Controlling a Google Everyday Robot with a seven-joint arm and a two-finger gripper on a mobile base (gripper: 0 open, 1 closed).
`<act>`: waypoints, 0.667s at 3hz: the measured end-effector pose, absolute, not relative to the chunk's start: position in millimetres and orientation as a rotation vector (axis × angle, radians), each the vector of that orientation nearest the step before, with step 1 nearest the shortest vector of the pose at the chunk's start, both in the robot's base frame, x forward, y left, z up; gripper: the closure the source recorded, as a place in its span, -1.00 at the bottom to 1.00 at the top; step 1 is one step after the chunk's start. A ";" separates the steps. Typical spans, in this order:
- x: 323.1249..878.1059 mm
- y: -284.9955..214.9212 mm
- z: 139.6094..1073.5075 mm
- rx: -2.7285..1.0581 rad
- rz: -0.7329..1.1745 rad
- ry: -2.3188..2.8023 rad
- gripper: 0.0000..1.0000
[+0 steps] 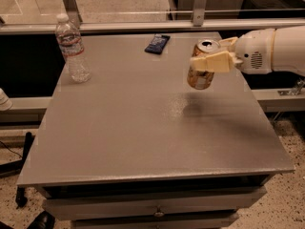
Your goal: Move orange can near water bottle
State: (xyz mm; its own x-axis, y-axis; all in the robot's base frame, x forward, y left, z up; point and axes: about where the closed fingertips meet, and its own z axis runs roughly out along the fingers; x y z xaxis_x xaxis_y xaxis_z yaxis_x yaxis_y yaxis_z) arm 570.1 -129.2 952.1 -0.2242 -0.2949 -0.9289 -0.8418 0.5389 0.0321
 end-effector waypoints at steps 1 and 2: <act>551.5 -77.6 956.7 -1.023 0.769 1.715 1.00; 524.6 4.2 960.4 -1.122 0.898 1.626 1.00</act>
Offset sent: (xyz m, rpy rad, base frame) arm -0.0814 0.2341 0.0109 0.1504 -0.0047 0.4286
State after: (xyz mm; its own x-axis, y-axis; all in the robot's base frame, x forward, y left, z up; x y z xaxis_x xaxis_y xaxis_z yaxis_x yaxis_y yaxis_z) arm 524.6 4.2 960.4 -0.1463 -0.2641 -0.9533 -0.9475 0.3144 0.0583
